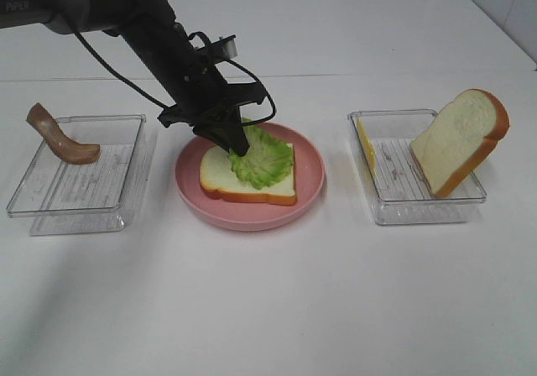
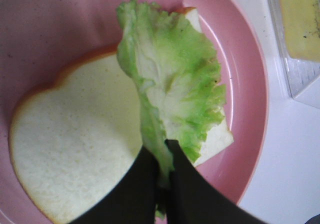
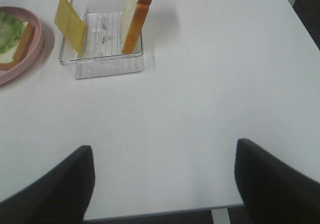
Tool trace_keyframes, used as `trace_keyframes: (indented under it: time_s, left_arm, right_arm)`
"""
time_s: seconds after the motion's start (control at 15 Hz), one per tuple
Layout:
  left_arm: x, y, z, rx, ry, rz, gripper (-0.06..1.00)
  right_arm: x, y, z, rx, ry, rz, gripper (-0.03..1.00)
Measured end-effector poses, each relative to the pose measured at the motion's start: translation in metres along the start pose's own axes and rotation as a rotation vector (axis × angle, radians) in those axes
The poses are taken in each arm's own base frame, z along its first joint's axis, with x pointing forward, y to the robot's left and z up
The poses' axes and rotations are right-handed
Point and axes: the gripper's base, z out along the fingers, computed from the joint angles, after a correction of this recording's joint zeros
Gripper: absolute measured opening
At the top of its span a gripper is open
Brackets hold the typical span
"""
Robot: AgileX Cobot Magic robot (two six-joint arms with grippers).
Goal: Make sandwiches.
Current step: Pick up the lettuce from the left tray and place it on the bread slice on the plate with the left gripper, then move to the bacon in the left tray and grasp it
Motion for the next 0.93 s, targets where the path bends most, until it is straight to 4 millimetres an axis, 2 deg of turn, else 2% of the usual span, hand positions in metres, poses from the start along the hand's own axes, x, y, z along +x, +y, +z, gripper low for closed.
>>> trace_keyframes:
  time_s: [0.13, 0.2, 0.27, 0.47, 0.53, 0.6, 0.8, 0.93]
  left_arm:
    - [0.000, 0.000, 0.000, -0.002, 0.000, -0.011, 0.00]
    - [0.000, 0.000, 0.000, -0.005, 0.001, -0.015, 0.06]
    - [0.000, 0.000, 0.000, -0.005, 0.002, -0.015, 0.18]
    - [0.004, 0.000, -0.005, -0.030, 0.050, -0.026, 0.68]
    - [0.006, -0.001, -0.012, -0.063, 0.064, -0.030, 0.79]
    - [0.007, -0.004, -0.024, -0.100, 0.061, -0.037, 0.83]
    - [0.005, -0.016, -0.071, -0.243, -0.030, -0.062, 0.86]
    - [0.007, -0.025, -0.111, -0.322, -0.116, -0.061, 0.86]
  right_arm:
    - [0.000, 0.000, 0.000, 0.000, 0.000, 0.000, 0.76]
    - [0.000, 0.000, 0.000, 0.000, 0.000, 0.000, 0.76]
    - [0.000, 0.000, 0.000, 0.000, 0.000, 0.000, 0.76]
    - [0.000, 0.000, 0.000, 0.000, 0.000, 0.000, 0.76]
    - [0.000, 0.000, 0.000, 0.000, 0.000, 0.000, 0.76]
    - [0.000, 0.000, 0.000, 0.000, 0.000, 0.000, 0.76]
    - [0.000, 0.000, 0.000, 0.000, 0.000, 0.000, 0.76]
    - [0.000, 0.000, 0.000, 0.000, 0.000, 0.000, 0.76]
